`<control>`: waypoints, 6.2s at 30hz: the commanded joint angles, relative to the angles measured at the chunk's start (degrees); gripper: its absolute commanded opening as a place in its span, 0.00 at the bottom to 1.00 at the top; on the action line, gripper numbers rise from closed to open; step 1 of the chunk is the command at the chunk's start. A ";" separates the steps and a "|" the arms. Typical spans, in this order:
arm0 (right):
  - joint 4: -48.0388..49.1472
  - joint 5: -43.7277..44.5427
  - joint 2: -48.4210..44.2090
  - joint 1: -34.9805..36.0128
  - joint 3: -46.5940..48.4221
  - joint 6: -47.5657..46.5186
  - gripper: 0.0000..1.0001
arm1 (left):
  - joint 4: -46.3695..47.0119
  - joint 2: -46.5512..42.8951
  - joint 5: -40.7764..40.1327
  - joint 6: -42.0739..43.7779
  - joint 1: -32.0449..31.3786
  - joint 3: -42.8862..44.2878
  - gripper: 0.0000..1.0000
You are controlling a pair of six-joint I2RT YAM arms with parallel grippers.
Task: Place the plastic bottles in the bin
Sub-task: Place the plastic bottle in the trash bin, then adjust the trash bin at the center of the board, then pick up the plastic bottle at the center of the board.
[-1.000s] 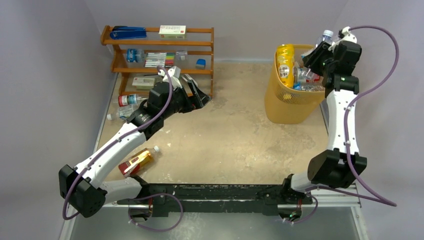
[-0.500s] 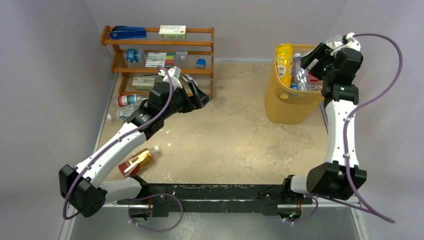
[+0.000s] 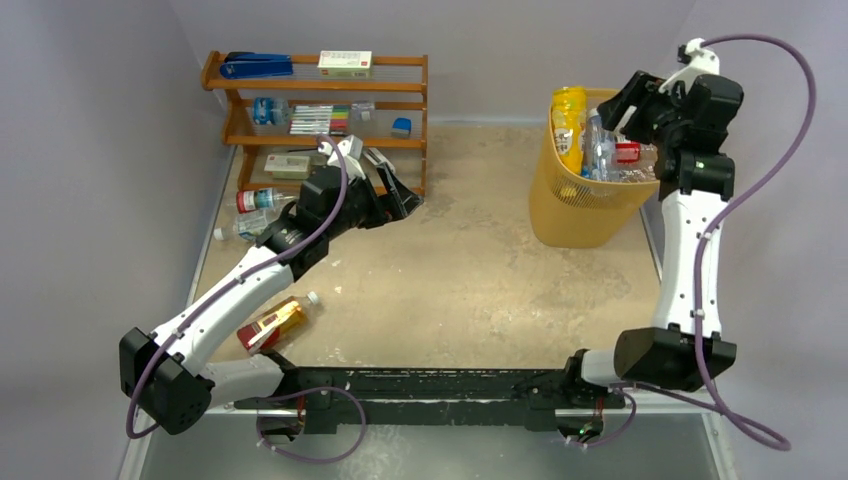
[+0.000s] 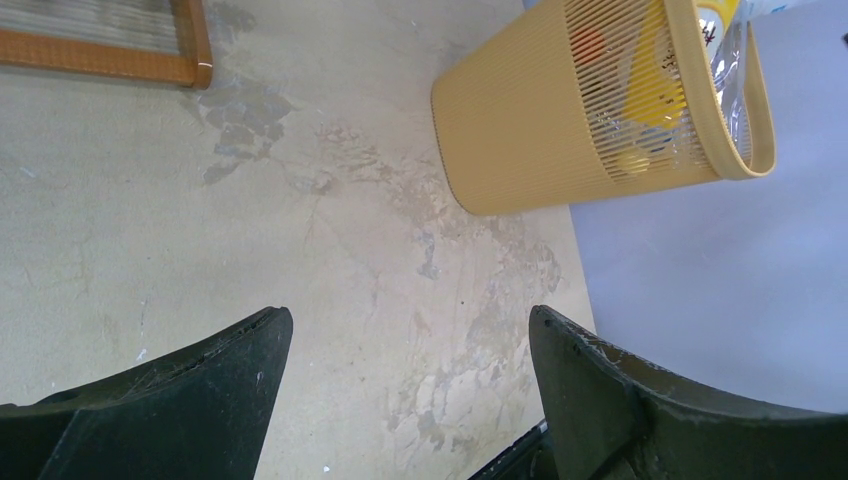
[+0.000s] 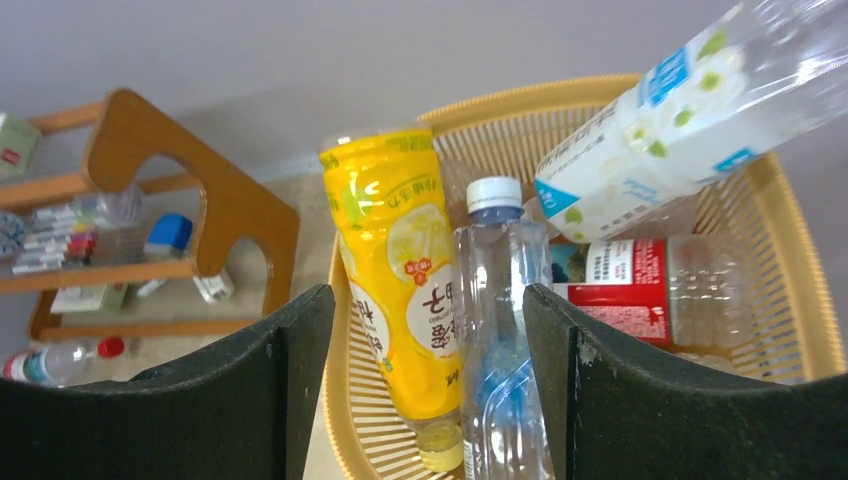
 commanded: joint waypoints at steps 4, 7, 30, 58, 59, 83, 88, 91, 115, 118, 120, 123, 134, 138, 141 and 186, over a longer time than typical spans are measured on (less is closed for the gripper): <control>-2.66 -0.34 2.32 8.14 -0.87 -5.94 0.71 | 2.81 -0.42 0.43 -0.19 0.01 -0.05 0.89; -4.25 3.12 4.06 10.75 -0.70 -7.39 0.71 | 2.51 -0.65 0.15 -0.17 0.01 -0.37 0.89; -8.56 12.02 8.03 19.90 -3.35 -8.93 0.45 | 2.69 -0.61 0.15 -0.75 -0.03 -1.54 0.89; -13.47 14.21 1.09 19.91 1.45 -6.58 0.57 | 1.56 -2.38 -0.21 -0.75 -0.08 -1.76 0.90; -13.32 13.14 1.26 19.91 1.28 -7.02 0.56 | 1.53 -2.40 -0.21 -0.76 -0.08 -1.75 0.90; -13.46 20.76 8.72 25.73 1.38 -6.70 0.47 | -0.38 -2.15 -1.37 0.01 -0.08 -0.23 0.90; -13.51 21.30 10.06 26.42 1.17 -7.70 0.32 | -0.40 -1.60 -1.24 0.03 -0.12 0.01 0.90; -12.28 20.56 9.27 27.07 0.27 -8.70 0.19 | -0.40 -1.42 -1.31 0.09 -0.04 0.10 0.90; -7.30 13.67 0.63 32.93 -2.85 -13.17 0.02 | 0.52 -0.54 -1.57 -0.66 -0.23 -0.72 0.91; -6.45 14.57 0.95 33.80 -4.72 -13.64 0.03 | 0.63 -0.61 -1.63 -0.75 -0.30 -1.03 0.91; -5.90 14.54 0.92 34.12 -5.82 -13.68 0.10 | 0.69 -0.64 -1.71 -0.80 -0.34 -1.19 0.91; -6.08 15.17 0.44 34.17 -6.22 -13.22 0.38 | 0.54 -0.79 -1.77 -0.72 -0.43 -1.21 0.91; -13.31 19.98 -1.94 34.24 2.38 -10.55 0.85 | -3.86 -0.71 -3.64 1.26 -0.37 2.35 0.91; -15.08 19.90 -3.63 34.22 5.40 -9.67 0.99 | -12.18 -0.40 -11.55 3.97 0.38 7.27 0.91; -15.06 17.25 -5.72 34.19 6.64 -9.00 1.00 | -17.49 0.29 -15.49 3.95 3.91 9.98 0.91; 0.20 -13.39 -12.49 34.50 -13.46 -2.71 1.00 | -18.14 25.15 -19.73 -21.51 51.43 4.40 0.92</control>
